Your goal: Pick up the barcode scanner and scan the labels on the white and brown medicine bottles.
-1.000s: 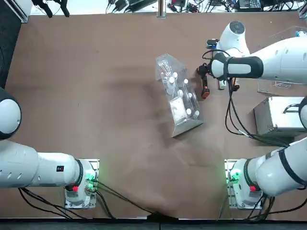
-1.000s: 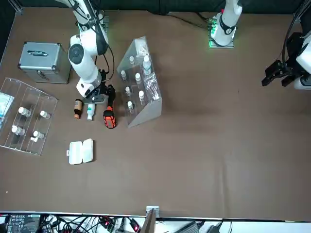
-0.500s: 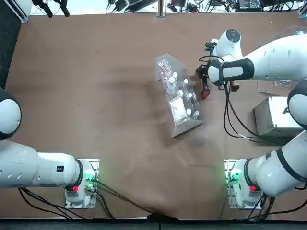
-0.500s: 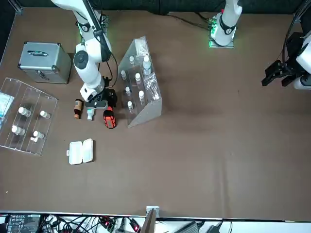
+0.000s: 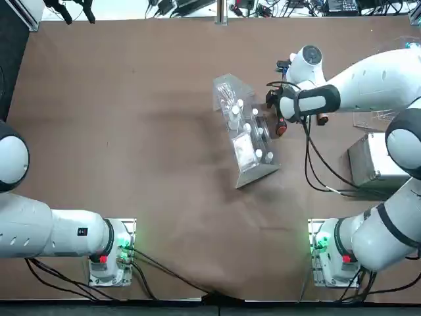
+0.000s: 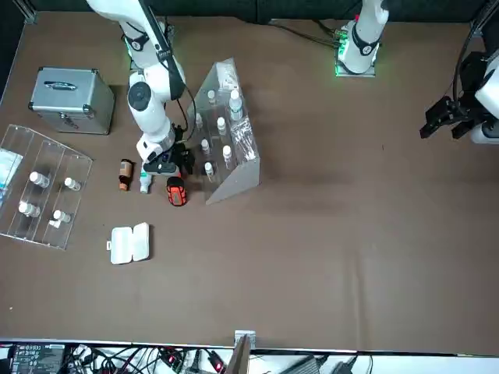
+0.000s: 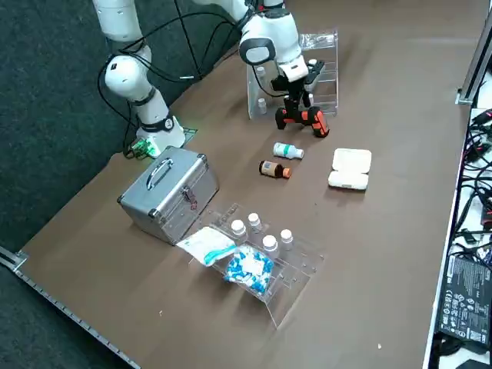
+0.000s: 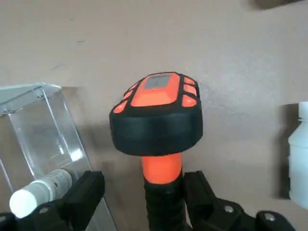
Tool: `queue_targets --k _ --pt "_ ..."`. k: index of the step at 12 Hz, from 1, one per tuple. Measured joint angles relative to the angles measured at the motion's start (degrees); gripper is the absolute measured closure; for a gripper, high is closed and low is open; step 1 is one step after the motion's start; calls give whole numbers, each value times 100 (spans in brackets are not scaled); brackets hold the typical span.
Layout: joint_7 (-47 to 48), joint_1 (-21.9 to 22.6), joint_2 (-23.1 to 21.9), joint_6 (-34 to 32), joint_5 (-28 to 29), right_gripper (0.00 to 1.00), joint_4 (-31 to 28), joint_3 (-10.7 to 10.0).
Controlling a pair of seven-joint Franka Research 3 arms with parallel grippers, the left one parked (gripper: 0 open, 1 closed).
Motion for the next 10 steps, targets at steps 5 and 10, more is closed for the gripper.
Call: queue_targets --k 5,10 --pt "0 0 60 2 0 0 0 -11" --pt "15 0 74 0 0 0 -29 -17"
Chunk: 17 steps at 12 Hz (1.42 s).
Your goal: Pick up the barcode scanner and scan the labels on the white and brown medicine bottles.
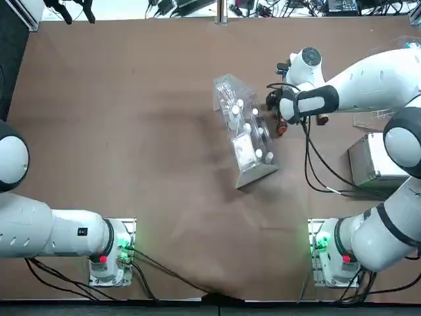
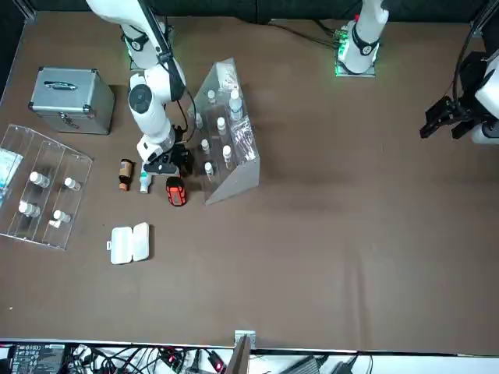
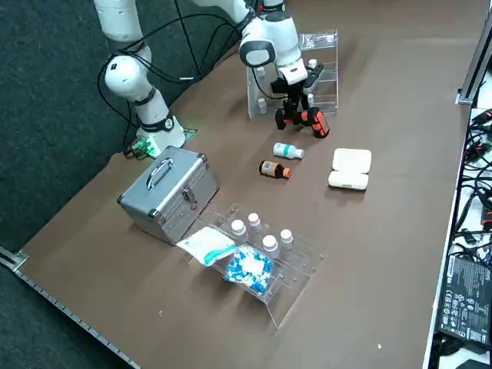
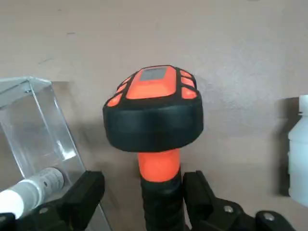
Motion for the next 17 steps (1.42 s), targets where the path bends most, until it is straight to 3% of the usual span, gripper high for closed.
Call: queue_targets --k 6,10,12,13,14,16,17 --pt "8 -4 56 -51 0 4 -25 -39" --pt "29 -5 66 -149 0 12 -27 -65" --pt "73 -5 57 -327 0 35 -23 -75" --pt "97 -9 49 -399 0 42 -19 -83" --pt "102 -16 43 -436 0 42 -12 -90" --pt "126 -28 40 -478 0 57 2 -101" --pt "138 -36 39 -484 0 57 7 -113"
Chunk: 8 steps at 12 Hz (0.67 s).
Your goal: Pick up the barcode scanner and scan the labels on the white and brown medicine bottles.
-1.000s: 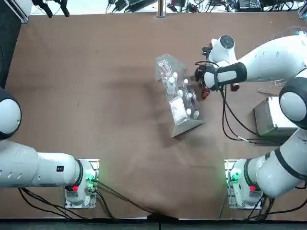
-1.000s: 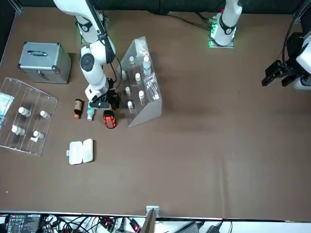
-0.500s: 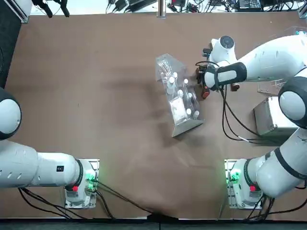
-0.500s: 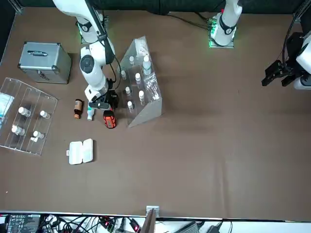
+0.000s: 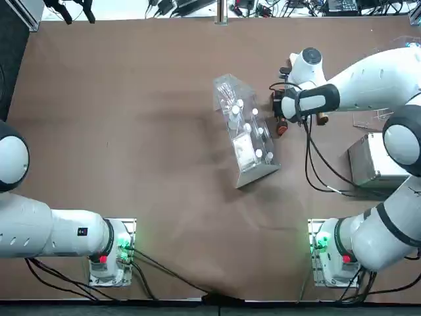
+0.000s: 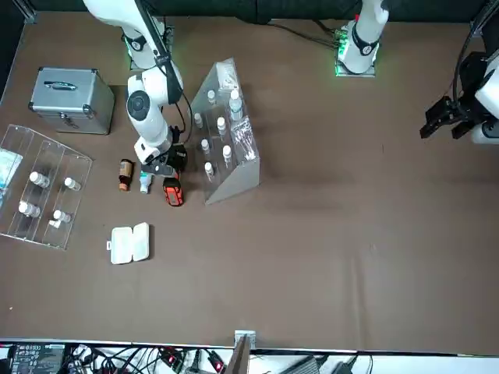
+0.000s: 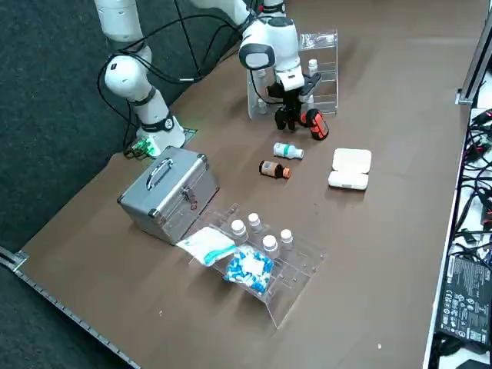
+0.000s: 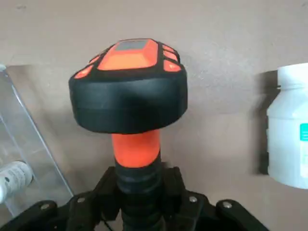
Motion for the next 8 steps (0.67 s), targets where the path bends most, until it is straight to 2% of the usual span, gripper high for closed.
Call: queue_targets --k 3,4,8 --pt "6 -35 -140 -42 0 57 100 -50" --pt "31 -51 -245 -284 0 57 206 -66" --pt "133 -154 -679 -2291 -10 57 1043 -114"
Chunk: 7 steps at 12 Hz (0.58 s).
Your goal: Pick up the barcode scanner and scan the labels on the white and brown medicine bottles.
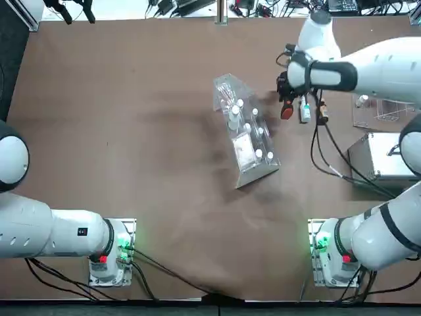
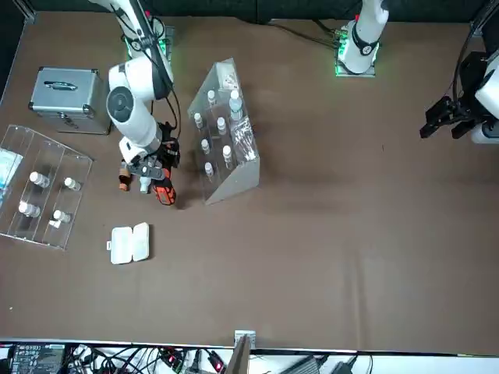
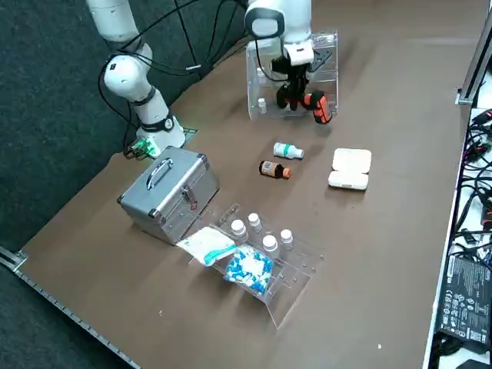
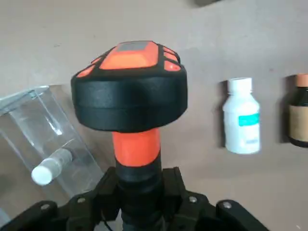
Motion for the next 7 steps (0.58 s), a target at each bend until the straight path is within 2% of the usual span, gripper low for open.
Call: queue_targets --k 4,7 --pt "-28 -177 -216 -617 -59 57 109 -12" --pt "-267 -340 -223 -807 -71 57 103 -21"
